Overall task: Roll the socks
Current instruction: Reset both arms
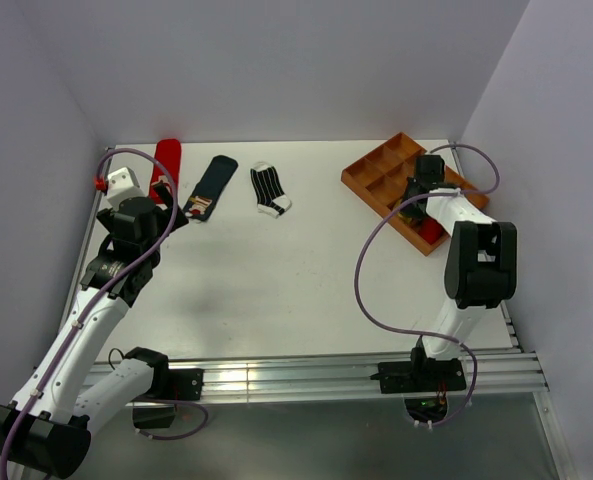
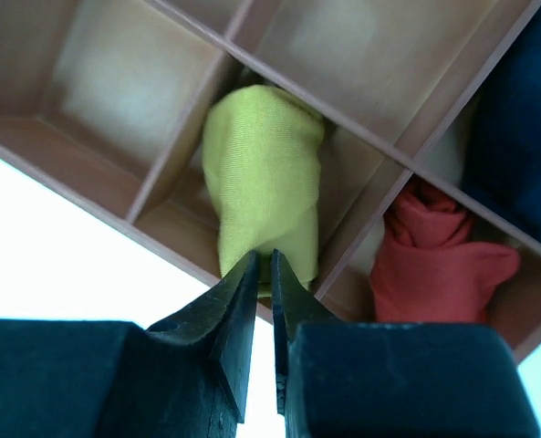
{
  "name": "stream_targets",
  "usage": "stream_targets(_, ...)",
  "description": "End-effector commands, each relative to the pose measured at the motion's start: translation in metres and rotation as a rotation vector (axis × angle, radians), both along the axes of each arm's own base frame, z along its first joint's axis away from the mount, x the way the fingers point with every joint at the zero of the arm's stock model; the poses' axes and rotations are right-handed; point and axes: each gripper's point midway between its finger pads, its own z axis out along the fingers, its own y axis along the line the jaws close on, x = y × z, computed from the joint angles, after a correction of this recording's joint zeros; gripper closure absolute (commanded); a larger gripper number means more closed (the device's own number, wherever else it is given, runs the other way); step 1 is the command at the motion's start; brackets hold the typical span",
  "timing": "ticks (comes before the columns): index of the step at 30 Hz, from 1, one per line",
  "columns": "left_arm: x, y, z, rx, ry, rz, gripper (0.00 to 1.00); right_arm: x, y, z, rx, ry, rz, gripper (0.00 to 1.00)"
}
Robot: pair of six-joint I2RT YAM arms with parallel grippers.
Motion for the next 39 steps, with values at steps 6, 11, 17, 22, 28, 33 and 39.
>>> stream_targets(6,0.001,-0.002,0.005,-0.008,-0.032,-0.014,0.00,-0.012,0.004,-0.039,0.038,0.100,-0.026,0.83)
stream_targets(11,0.000,-0.001,0.007,-0.013,-0.041,-0.012,0.01,-0.003,0.005,-0.001,0.040,-0.004,-0.004,0.75)
stream_targets(17,-0.003,0.004,0.017,-0.016,-0.072,0.002,0.01,-0.004,0.003,0.096,0.016,-0.209,-0.008,0.58)
stream_targets(22,-0.011,0.012,0.044,-0.026,-0.139,0.036,0.00,-0.038,-0.009,0.198,-0.031,-0.397,-0.079,0.52)
stream_targets(28,-0.031,0.025,0.093,-0.037,-0.215,0.074,0.00,-0.113,-0.023,0.287,-0.085,-0.619,-0.185,0.43)
stream_targets(33,-0.050,0.035,0.128,-0.046,-0.258,0.102,0.01,-0.174,-0.014,0.319,-0.041,-0.763,-0.186,0.32)
stream_targets(39,-0.068,0.032,0.146,-0.082,-0.313,0.056,0.01,-0.234,-0.015,0.325,-0.094,-0.854,-0.169,0.23)
